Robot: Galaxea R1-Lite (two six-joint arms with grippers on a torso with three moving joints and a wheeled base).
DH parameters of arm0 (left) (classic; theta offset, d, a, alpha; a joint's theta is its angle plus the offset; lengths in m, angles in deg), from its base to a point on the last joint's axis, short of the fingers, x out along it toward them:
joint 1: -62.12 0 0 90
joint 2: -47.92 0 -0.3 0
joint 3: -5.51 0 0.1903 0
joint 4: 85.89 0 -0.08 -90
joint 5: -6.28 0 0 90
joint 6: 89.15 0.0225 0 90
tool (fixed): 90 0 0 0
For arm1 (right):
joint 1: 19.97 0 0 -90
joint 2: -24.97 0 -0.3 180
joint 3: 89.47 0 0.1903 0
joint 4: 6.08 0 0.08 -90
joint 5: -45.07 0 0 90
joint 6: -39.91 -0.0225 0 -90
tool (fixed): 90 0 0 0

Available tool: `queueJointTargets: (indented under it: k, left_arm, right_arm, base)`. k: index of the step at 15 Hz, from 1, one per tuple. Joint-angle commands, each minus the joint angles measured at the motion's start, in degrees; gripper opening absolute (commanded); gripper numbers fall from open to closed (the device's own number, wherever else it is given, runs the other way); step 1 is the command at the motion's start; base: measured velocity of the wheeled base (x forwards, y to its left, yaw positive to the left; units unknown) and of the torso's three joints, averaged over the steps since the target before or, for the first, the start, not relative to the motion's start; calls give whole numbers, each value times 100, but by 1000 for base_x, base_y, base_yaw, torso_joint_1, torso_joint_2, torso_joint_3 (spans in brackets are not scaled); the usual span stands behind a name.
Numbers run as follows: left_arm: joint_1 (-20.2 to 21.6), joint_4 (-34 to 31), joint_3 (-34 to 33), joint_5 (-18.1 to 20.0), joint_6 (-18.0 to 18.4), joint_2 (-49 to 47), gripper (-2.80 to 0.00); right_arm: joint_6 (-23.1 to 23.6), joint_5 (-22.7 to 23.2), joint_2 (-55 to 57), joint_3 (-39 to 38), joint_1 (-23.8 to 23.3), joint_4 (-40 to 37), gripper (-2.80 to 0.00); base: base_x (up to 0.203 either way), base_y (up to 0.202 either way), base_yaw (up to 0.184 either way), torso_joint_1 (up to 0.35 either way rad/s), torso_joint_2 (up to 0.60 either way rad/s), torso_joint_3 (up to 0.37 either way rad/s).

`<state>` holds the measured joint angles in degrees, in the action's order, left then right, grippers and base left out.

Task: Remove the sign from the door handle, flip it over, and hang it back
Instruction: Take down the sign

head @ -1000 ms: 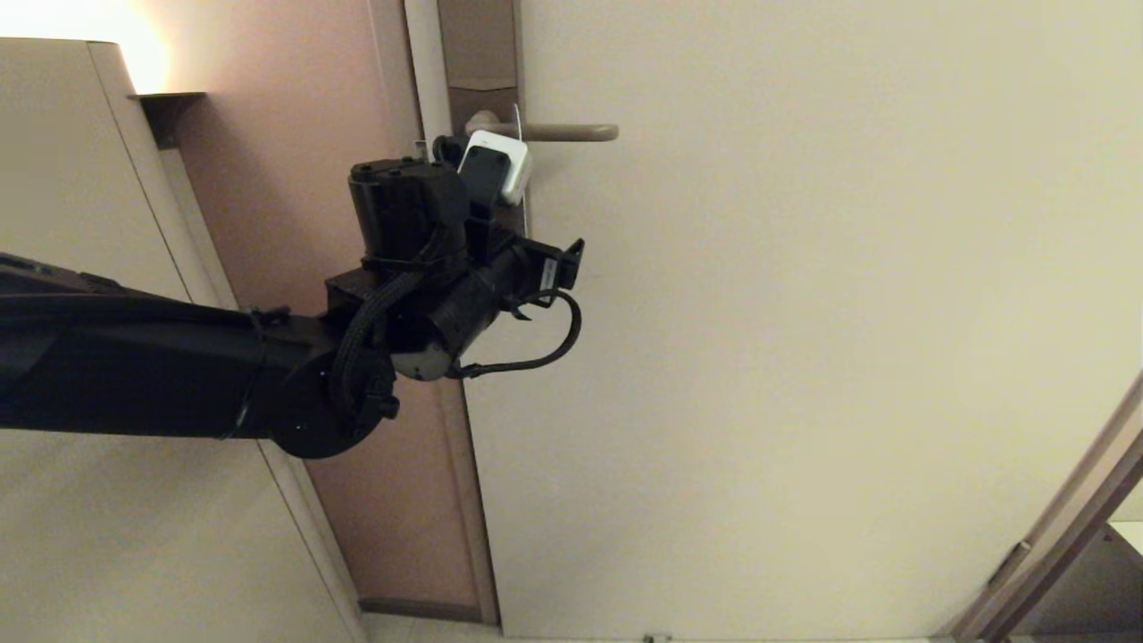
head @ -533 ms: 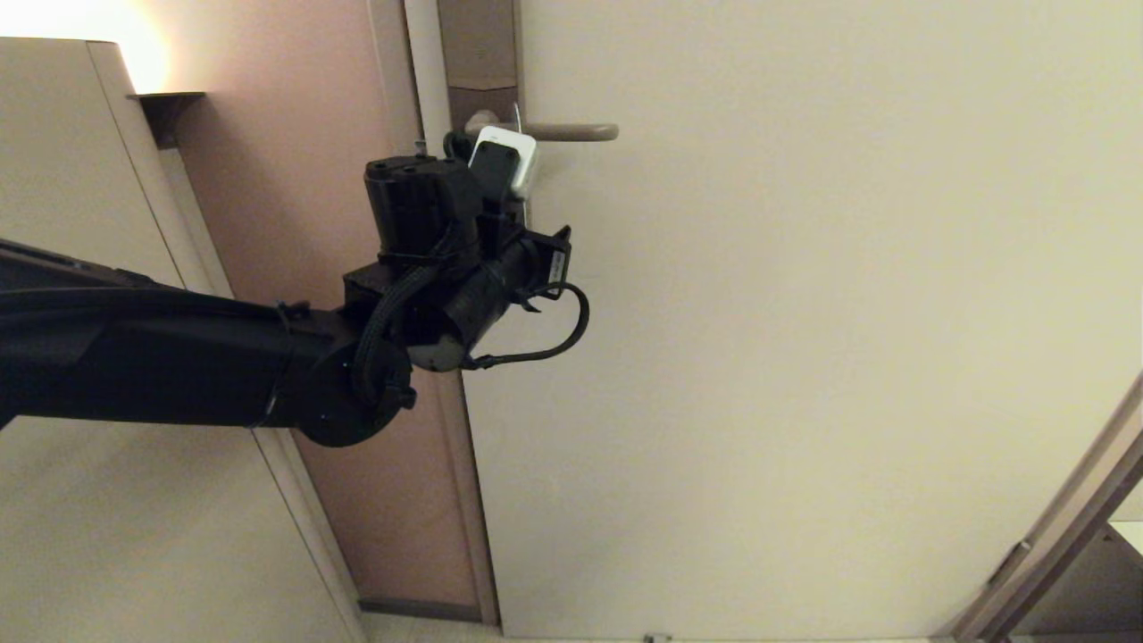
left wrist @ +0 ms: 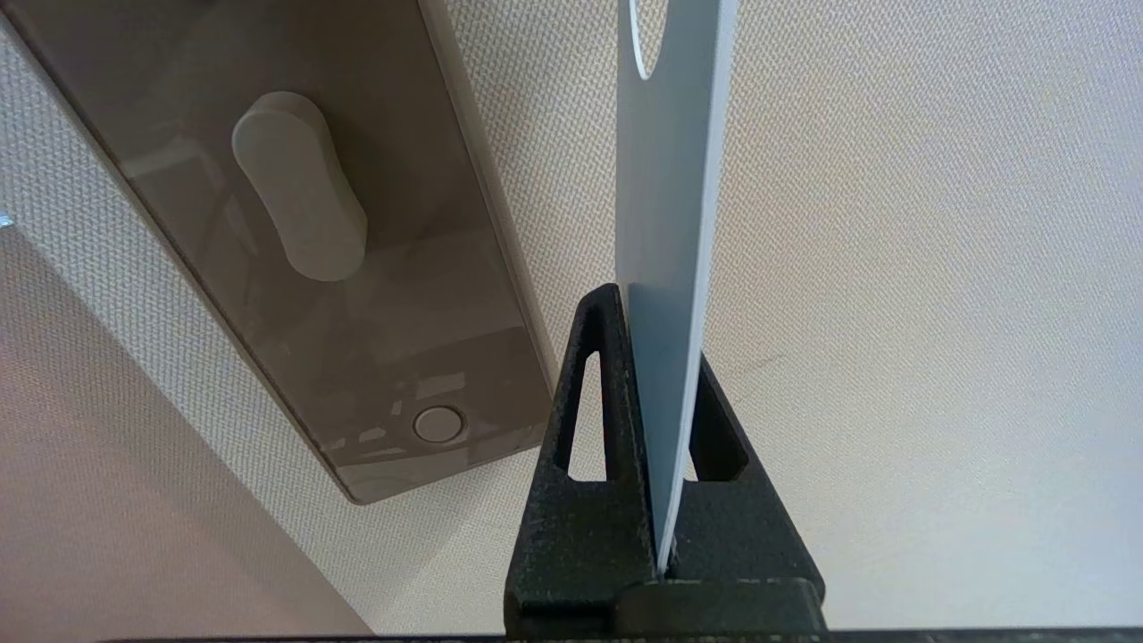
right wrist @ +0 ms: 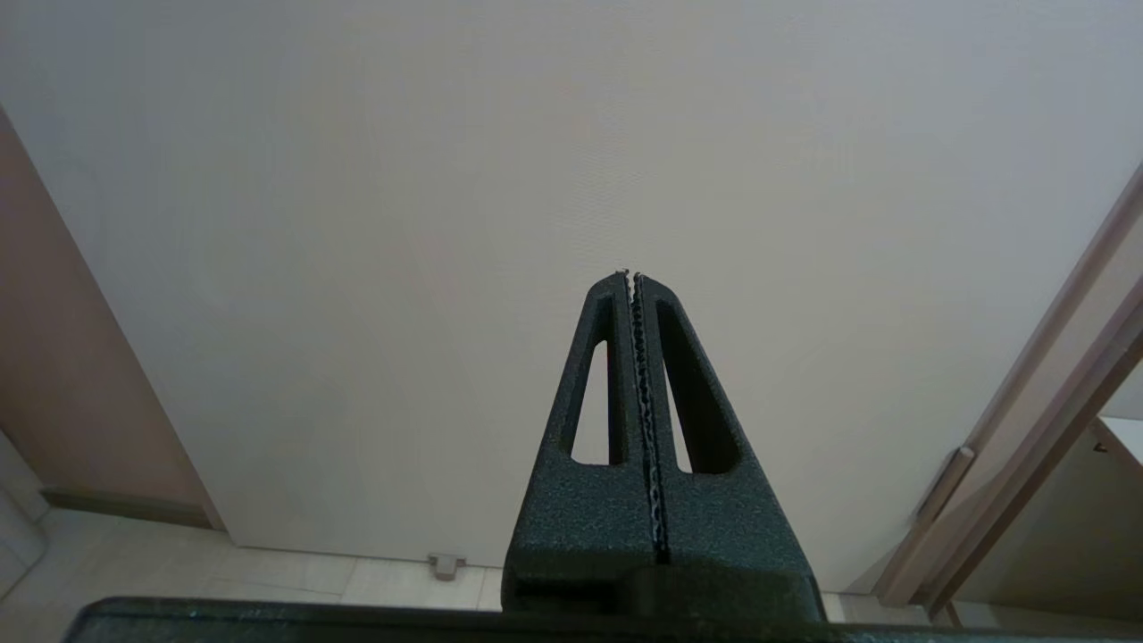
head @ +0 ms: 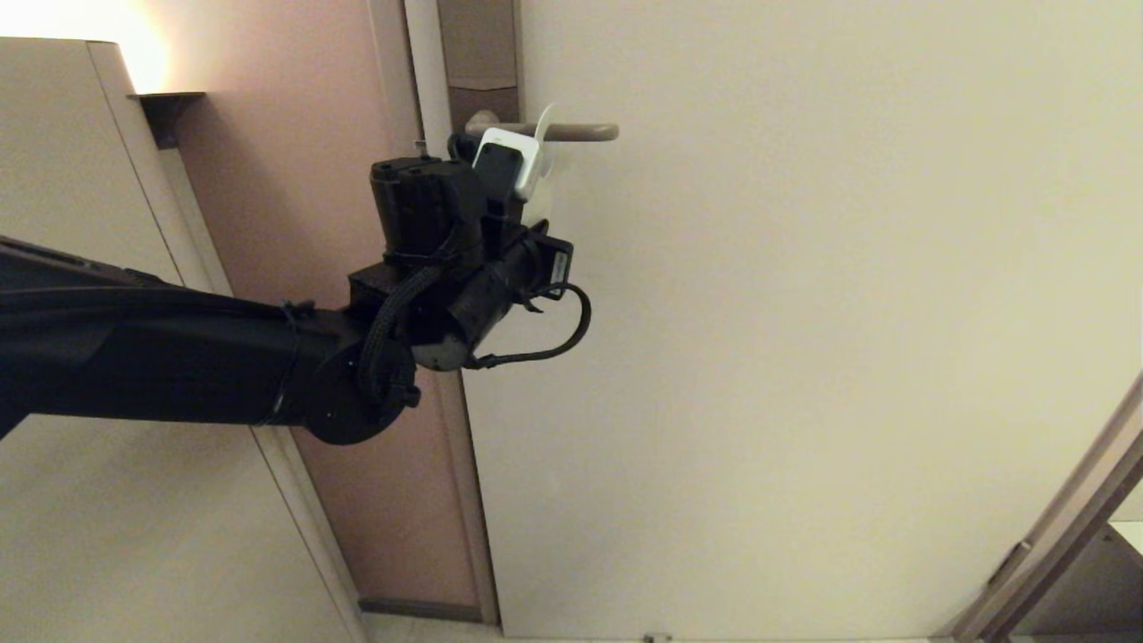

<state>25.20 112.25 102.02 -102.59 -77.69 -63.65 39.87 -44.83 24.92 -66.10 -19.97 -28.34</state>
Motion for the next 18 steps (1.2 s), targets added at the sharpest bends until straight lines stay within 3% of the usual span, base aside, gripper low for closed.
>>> queueJointTargets:
  k: [1,18]
  left_arm:
    - [-8,24,7,-11,5,12,-280]
    - [-425,-2,572,-3,120,-369,-280]
  right_arm:
    - [4,-1,5,0,0,4,-280]
    - [-3,-1,5,0,0,4,-280]
  base:
    - [0,0,0,0,0,0]
    - [0,0,0,0,0,0]
